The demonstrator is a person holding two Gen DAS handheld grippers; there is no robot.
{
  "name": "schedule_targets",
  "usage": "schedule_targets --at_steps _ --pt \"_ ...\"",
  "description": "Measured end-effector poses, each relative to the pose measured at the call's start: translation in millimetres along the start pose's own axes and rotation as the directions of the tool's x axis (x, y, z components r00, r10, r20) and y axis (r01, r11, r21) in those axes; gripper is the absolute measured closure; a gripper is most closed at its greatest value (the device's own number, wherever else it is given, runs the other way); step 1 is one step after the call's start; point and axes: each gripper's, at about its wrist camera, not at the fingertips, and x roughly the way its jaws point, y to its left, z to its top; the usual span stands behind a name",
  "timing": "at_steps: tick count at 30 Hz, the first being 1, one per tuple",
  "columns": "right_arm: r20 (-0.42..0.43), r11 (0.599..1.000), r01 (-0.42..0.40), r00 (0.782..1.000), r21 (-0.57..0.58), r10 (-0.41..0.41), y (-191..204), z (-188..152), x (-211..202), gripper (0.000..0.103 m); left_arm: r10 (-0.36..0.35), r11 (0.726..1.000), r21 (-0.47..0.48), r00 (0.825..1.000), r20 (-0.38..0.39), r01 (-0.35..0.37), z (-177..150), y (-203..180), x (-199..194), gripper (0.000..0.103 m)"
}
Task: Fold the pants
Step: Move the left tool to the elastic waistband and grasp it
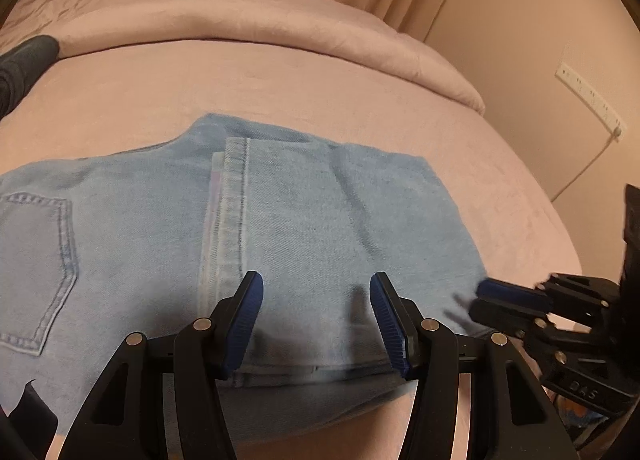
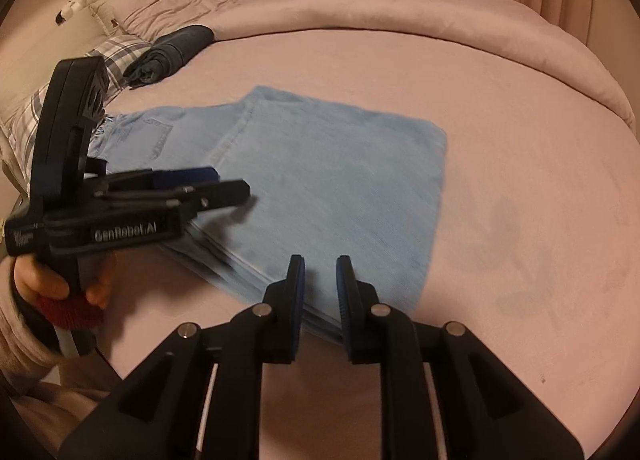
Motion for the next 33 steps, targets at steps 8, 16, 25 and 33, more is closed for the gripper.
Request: schedule_targets --at_steps 8,16,25,33 --pt "0.038 0.998 -0.068 0.997 -0.005 0.068 32.7 33.9 19.2 0.085 0.055 0.996 -0.077 0.997 0.049 -0.051 -7.4 30.4 -39.1 0.047" --pt "-0.071 0.984 -0.169 0.984 -0.059 0.165 82.6 45.5 70.4 0.081 0.058 0.982 -0.187 0.99 0.126 -0.034 -15.5 71.8 -86.2 0.047" --pt "-0.046 0.98 -0.125 0.992 -0.153 0.119 109.7 83.5 67.3 0.08 0.106 0.964 -0.26 0.975 0.193 -0.053 -18.4 108.0 -125.9 0.047" --pt "-0.099 0.994 0.028 0.994 -0.102 -0.039 114.7 134.5 159.0 0.08 0.157 0.949 -0.302 0.966 0.205 -0.09 -27.3 122.5 -142.1 0.047"
